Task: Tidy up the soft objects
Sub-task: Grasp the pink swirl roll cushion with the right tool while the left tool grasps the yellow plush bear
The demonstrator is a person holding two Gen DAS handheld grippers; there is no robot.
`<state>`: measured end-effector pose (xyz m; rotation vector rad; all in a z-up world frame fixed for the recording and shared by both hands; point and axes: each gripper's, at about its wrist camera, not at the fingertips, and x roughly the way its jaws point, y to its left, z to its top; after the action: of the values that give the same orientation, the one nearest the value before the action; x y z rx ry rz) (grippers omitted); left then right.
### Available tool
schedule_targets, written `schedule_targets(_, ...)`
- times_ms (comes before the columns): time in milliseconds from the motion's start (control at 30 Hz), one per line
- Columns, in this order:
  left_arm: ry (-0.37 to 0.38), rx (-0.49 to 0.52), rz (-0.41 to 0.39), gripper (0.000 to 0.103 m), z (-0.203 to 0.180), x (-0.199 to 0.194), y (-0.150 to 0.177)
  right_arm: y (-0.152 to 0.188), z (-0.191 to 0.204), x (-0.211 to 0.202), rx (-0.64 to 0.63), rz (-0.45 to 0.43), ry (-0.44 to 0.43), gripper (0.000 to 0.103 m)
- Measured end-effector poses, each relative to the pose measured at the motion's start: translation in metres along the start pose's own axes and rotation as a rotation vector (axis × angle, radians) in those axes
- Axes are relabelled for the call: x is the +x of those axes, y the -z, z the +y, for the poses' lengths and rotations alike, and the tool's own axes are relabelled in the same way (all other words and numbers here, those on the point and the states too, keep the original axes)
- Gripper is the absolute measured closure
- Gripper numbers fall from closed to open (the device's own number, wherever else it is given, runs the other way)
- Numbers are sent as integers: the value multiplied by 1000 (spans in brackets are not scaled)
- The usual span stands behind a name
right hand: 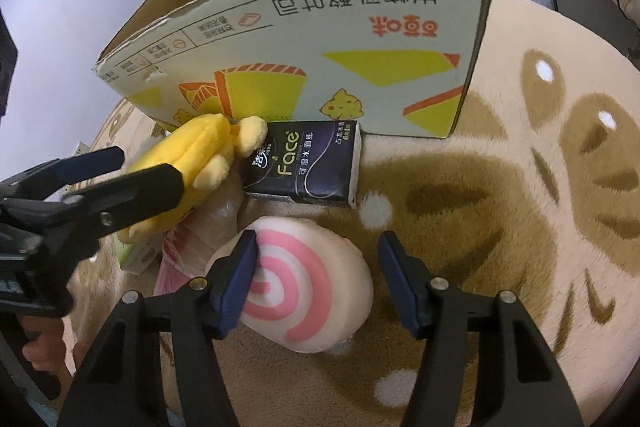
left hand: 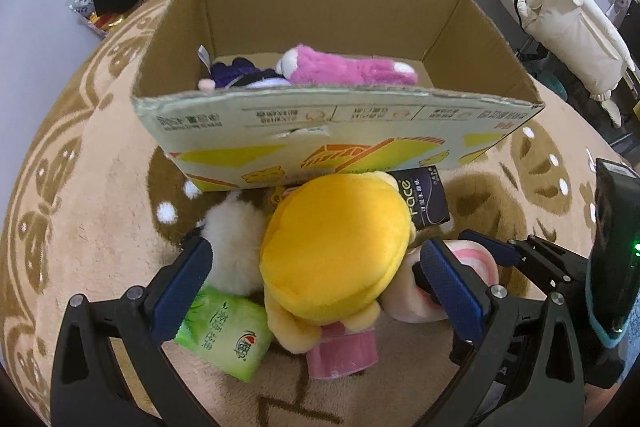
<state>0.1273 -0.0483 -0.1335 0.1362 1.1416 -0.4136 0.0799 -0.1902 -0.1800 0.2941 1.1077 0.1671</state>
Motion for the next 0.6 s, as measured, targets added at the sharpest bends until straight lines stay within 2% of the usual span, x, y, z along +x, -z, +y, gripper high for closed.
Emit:
schedule_targets(67, -2, 5, 13, 0, -1, 6, 0, 2, -2, 0, -6, 4, 0, 38)
schedule_targets(133, -8, 16, 25, 0, -4, 12, 0, 2, -5, 0, -18, 7, -8, 47)
schedule_targets(200, -9, 34, 27, 1, -7, 16, 1, 2, -1, 1, -36, 4, 9, 48)
schedule_targets(300, -59, 71, 14, 1, -12, 20, 2, 3, 8, 5, -45, 0, 17, 51)
schedule_targets(467, -74, 87, 4, 13, -12, 24, 3, 1, 5, 6, -32, -6, 15, 52)
schedule_targets(533, -73, 101, -9, 24, -13, 23, 2, 1, 5, 3, -36, -12, 18, 52)
schedule_targets(600, -74, 117, -15, 30, -15, 22, 1, 1, 7, -2, -47, -21, 21, 55)
